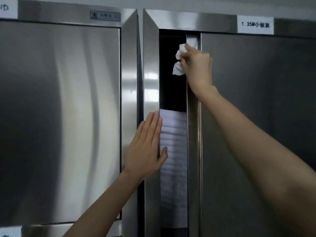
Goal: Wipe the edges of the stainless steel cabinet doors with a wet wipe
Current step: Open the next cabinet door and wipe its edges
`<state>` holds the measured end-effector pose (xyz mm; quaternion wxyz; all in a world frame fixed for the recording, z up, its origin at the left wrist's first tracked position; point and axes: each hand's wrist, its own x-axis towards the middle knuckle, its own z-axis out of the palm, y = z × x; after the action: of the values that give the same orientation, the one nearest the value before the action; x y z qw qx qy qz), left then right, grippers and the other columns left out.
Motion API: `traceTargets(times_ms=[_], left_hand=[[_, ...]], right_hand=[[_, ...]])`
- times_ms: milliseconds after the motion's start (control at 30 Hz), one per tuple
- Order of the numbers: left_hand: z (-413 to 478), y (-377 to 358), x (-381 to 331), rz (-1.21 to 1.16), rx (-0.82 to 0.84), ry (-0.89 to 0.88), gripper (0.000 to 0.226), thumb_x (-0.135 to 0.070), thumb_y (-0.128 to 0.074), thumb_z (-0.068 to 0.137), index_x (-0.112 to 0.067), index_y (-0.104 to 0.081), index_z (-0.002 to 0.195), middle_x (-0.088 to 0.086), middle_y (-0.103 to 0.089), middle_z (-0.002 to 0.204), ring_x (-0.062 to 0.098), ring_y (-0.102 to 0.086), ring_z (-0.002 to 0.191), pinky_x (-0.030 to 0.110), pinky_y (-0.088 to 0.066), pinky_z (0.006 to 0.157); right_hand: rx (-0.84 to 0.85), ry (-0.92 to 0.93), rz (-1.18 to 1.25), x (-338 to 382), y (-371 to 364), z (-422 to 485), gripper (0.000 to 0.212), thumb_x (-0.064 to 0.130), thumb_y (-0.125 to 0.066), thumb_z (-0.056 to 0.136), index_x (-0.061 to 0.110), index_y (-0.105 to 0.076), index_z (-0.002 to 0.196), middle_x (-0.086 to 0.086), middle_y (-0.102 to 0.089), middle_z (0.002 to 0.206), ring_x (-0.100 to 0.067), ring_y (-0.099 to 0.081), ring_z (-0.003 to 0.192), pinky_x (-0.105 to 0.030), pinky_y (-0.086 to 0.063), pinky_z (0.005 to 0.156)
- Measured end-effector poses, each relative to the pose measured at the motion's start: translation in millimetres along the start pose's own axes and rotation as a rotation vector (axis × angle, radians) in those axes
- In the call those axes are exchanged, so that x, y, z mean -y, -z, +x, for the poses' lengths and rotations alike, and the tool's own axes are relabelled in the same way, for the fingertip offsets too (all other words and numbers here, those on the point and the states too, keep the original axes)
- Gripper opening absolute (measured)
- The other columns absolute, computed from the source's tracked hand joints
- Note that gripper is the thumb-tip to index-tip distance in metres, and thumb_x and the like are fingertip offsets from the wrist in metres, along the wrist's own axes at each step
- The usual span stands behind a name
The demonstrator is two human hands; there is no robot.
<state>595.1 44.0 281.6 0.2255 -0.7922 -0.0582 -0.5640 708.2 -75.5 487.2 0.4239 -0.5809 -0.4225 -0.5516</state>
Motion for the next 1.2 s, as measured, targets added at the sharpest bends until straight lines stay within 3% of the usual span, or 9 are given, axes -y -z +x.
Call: traceTargets(times_ms=[100,200,267,500,800,933,1000,1100,1200], left_hand=[[-2,-2,2,-0.009,-0.017,-0.033,0.074,-0.038,-0.041,0.092,0.003,-0.02,0.15,0.02,-0.019,0.158,0.03,-0.016,0.148,0.039,-0.012,0.122],[-5,-3,3,0.021,0.005,-0.09,0.074,-0.037,-0.041,0.089,0.003,-0.023,0.15,0.02,-0.019,0.158,0.031,-0.016,0.148,0.044,-0.018,0.121],[-8,-3,3,0.047,0.036,-0.139,0.075,-0.037,-0.041,0.088,0.001,-0.022,0.15,0.019,-0.019,0.159,0.03,-0.016,0.148,0.046,-0.019,0.12],[-8,-4,4,0.07,0.053,-0.163,0.077,-0.037,-0.039,0.087,-0.001,-0.018,0.152,0.017,-0.016,0.16,0.028,-0.013,0.149,0.043,-0.013,0.122],[-58,-15,-5,0.019,0.078,-0.203,0.075,-0.034,-0.041,0.087,0.001,-0.022,0.151,0.017,-0.015,0.16,0.028,-0.01,0.15,0.042,-0.012,0.122],[-56,-16,-4,-0.006,0.071,-0.199,0.074,-0.034,-0.039,0.089,0.002,-0.022,0.151,0.018,-0.017,0.16,0.028,-0.011,0.15,0.043,-0.012,0.122],[-56,-17,-5,0.0,0.055,-0.194,0.074,-0.033,-0.041,0.089,0.002,-0.022,0.151,0.019,-0.018,0.159,0.029,-0.012,0.149,0.043,-0.012,0.122],[-71,-22,-10,-0.023,0.046,-0.194,0.077,-0.03,-0.046,0.085,0.001,-0.022,0.151,0.02,-0.018,0.159,0.029,-0.012,0.149,0.041,-0.008,0.123],[-110,-29,-18,-0.031,0.089,-0.243,0.077,-0.028,-0.048,0.084,0.001,-0.023,0.151,0.019,-0.018,0.159,0.028,-0.01,0.15,0.041,-0.007,0.123]], right_hand=[[-0.043,0.007,-0.038,-1,-6,-16,0.022,-0.002,-0.049,0.081,0.0,-0.067,0.094,-0.014,-0.061,0.125,-0.029,-0.065,0.087,-0.03,-0.044,0.072],[-0.081,0.045,0.017,-1,-10,-68,0.026,-0.004,-0.054,0.083,0.001,-0.071,0.102,-0.012,-0.056,0.133,-0.025,-0.066,0.099,-0.025,-0.045,0.082],[-0.07,0.077,0.061,-3,-7,-94,0.026,-0.004,-0.056,0.085,0.002,-0.07,0.105,-0.015,-0.055,0.132,-0.027,-0.065,0.106,-0.032,-0.049,0.087],[-0.029,0.034,-0.037,0,-9,-70,0.042,-0.004,-0.051,0.086,0.007,-0.059,0.126,-0.018,-0.048,0.138,-0.03,-0.057,0.117,-0.03,-0.042,0.093],[-0.017,0.117,0.028,-11,-1,-284,0.026,0.006,-0.063,0.089,0.001,-0.066,0.114,-0.021,-0.058,0.126,-0.016,-0.06,0.108,-0.026,-0.052,0.086],[-0.047,0.032,0.106,-12,-7,-257,0.029,0.0,-0.066,0.085,0.001,-0.066,0.114,-0.02,-0.058,0.127,-0.023,-0.061,0.111,-0.028,-0.052,0.09],[-0.076,-0.026,0.156,-8,-12,-263,0.028,0.003,-0.063,0.087,0.002,-0.066,0.115,-0.018,-0.056,0.129,-0.021,-0.06,0.114,-0.022,-0.048,0.096],[-0.096,-0.144,0.196,-4,-13,-331,0.026,0.008,-0.06,0.089,0.002,-0.066,0.114,-0.01,-0.053,0.13,-0.002,-0.051,0.121,-0.018,-0.042,0.101],[-0.004,-0.225,0.186,6,-5,-423,0.024,0.009,-0.061,0.088,-0.001,-0.067,0.11,-0.013,-0.056,0.125,-0.005,-0.053,0.119,-0.017,-0.04,0.102]])
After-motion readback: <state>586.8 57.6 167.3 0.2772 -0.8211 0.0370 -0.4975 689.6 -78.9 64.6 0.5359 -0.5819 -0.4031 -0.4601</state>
